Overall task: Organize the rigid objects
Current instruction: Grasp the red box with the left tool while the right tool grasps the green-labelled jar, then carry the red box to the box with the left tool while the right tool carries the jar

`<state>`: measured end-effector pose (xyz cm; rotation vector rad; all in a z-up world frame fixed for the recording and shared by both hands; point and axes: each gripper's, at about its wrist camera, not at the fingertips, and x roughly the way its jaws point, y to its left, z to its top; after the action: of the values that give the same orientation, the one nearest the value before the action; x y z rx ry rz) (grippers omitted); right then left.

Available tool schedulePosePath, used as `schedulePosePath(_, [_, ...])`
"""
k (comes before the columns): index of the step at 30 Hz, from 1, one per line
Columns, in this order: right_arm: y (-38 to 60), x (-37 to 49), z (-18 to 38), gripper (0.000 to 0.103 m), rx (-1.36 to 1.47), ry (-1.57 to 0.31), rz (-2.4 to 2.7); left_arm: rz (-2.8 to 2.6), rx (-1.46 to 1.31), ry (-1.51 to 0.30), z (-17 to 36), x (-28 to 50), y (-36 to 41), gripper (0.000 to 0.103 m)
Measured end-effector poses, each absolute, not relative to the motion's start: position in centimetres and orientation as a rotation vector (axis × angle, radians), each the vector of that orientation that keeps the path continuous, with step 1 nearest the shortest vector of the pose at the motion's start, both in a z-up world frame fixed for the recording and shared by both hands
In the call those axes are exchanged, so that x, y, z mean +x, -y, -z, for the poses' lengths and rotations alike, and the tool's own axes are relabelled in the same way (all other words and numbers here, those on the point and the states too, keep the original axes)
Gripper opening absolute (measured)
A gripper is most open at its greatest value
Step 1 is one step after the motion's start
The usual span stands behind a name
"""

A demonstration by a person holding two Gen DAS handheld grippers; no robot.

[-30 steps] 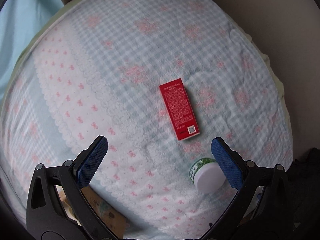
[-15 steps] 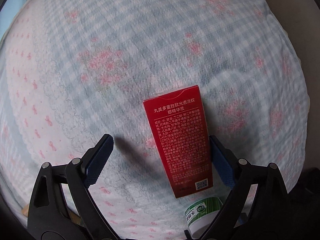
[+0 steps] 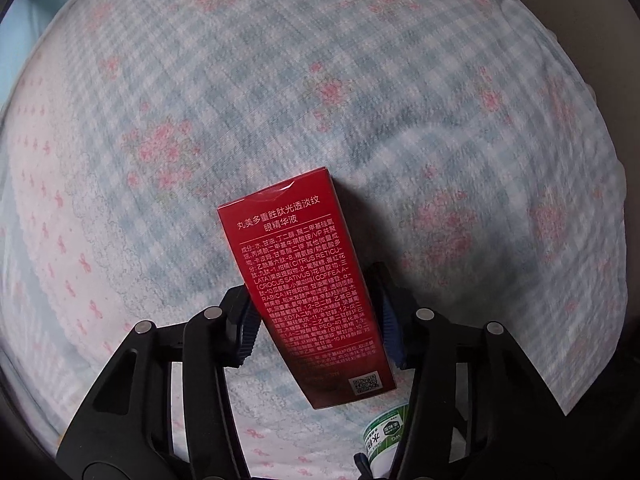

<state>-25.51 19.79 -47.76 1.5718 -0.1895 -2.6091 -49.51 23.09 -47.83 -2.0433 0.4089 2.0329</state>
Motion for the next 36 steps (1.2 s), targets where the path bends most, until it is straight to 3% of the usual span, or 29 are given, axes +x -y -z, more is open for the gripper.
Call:
schedulePosePath(15, [-19.5,-26.5,46.0,0.066,1.581,0.203,2.585,-1.992,-2.024,-0.386,45.0,-48.7,-20.6,0.044])
schedulePosePath(27, [-22.6,-25.4,40.5,0.066,1.576,0.141,2.586,-2.111,-1.952,-0.266,35.2,-44.6,-14.9,0.044])
schedulePosePath(36, [-22.8,-23.9,32.8,0.066,1.511,0.08,2.558,-2.248,-1.898,-0.081,28.8,-39.5,-8.3,0.044])
